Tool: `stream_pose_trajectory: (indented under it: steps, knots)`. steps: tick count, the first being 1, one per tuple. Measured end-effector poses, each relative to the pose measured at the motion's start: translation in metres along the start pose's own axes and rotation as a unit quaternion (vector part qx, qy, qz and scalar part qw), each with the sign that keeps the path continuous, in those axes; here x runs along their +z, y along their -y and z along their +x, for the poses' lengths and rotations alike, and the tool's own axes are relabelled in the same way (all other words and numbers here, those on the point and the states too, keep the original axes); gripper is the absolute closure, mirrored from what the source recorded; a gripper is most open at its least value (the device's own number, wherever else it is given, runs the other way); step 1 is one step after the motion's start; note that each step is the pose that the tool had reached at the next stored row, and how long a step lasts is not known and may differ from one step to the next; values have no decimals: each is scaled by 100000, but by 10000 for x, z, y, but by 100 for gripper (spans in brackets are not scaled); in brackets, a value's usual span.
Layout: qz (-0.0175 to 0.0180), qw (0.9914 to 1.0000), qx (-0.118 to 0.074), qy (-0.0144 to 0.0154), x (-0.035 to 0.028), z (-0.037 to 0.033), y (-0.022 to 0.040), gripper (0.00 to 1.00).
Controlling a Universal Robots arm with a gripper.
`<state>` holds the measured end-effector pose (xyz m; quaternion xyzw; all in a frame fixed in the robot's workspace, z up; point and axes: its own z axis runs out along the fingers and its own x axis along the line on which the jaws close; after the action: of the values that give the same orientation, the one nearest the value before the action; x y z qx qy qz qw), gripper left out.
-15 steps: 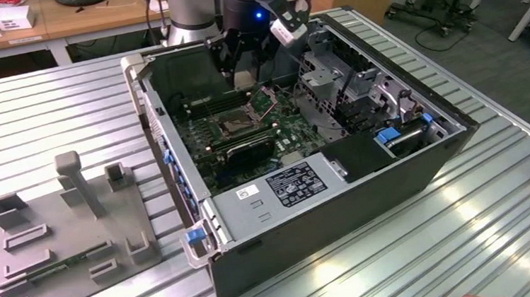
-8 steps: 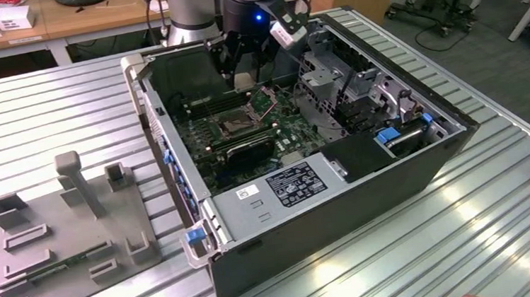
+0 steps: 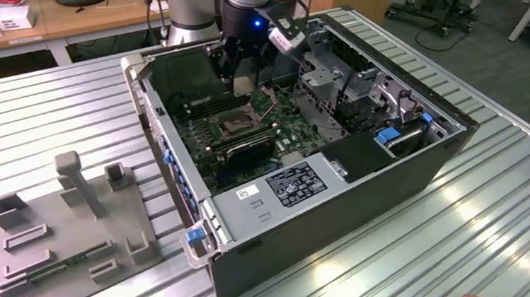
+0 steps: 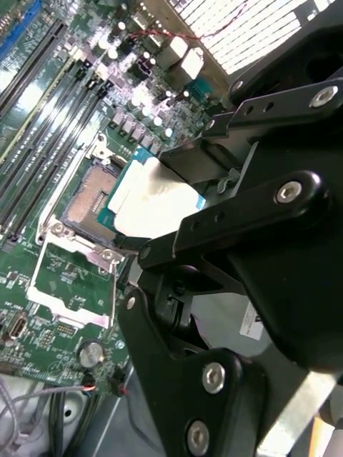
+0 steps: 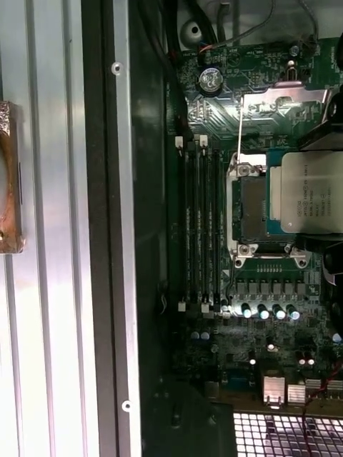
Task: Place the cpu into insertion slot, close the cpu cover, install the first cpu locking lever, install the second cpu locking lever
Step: 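Place the cpu into insertion slot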
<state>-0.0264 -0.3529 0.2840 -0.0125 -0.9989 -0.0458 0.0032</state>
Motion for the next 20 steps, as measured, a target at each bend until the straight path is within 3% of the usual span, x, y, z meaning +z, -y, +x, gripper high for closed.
stream_pose_trajectory:
  steps: [8, 14, 20]
  knots:
    - [-1, 100000, 4, 1, 93, 82, 11, 46]
    - [-75, 100000, -53, -4, 174, 87, 18, 46]
    - [-85, 100000, -54, -7, 178, 88, 19, 46]
